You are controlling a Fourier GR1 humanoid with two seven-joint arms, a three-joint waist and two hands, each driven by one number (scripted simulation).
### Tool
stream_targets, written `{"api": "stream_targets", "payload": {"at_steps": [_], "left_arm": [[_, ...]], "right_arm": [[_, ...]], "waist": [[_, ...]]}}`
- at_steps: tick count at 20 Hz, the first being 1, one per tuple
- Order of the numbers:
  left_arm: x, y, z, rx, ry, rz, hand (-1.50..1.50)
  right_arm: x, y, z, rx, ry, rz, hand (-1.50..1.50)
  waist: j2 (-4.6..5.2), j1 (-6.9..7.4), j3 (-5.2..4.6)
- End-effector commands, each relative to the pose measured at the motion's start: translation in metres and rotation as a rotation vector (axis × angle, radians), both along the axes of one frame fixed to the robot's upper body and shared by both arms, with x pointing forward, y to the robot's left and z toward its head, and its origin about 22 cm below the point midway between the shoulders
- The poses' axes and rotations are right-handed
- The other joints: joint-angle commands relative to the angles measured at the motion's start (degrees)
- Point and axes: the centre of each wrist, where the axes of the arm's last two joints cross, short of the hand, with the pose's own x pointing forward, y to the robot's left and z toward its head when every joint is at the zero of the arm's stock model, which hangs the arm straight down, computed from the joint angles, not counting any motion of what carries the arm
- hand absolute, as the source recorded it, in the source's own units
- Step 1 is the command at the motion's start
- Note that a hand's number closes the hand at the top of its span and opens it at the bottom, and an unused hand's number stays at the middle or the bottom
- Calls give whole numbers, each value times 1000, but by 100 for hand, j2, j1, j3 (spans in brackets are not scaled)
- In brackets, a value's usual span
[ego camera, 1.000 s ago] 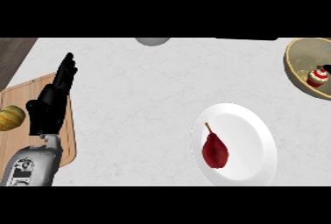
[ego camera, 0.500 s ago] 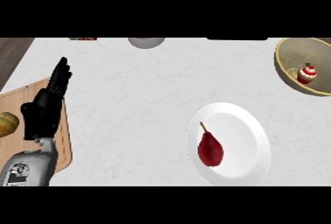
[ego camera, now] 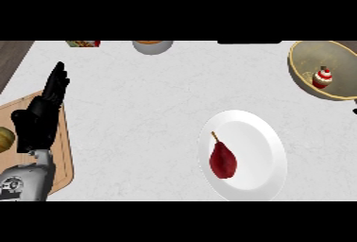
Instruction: Pick the cupcake from the plate and place it in the bowl
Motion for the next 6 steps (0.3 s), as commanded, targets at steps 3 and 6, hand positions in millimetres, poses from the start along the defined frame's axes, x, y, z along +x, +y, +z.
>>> {"api": "stream_targets", "payload": {"at_steps": [3, 6], "left_arm": [[0, -3, 19, -15, -1, -6, 0], [5, -22, -6, 10, 5, 1, 0]], "right_arm": [[-20, 10, -1, 2, -15, 51, -150], [-33, 24, -7, 19, -24, 52, -150]], "waist": [[-6, -7, -2], [1, -19, -2]]}}
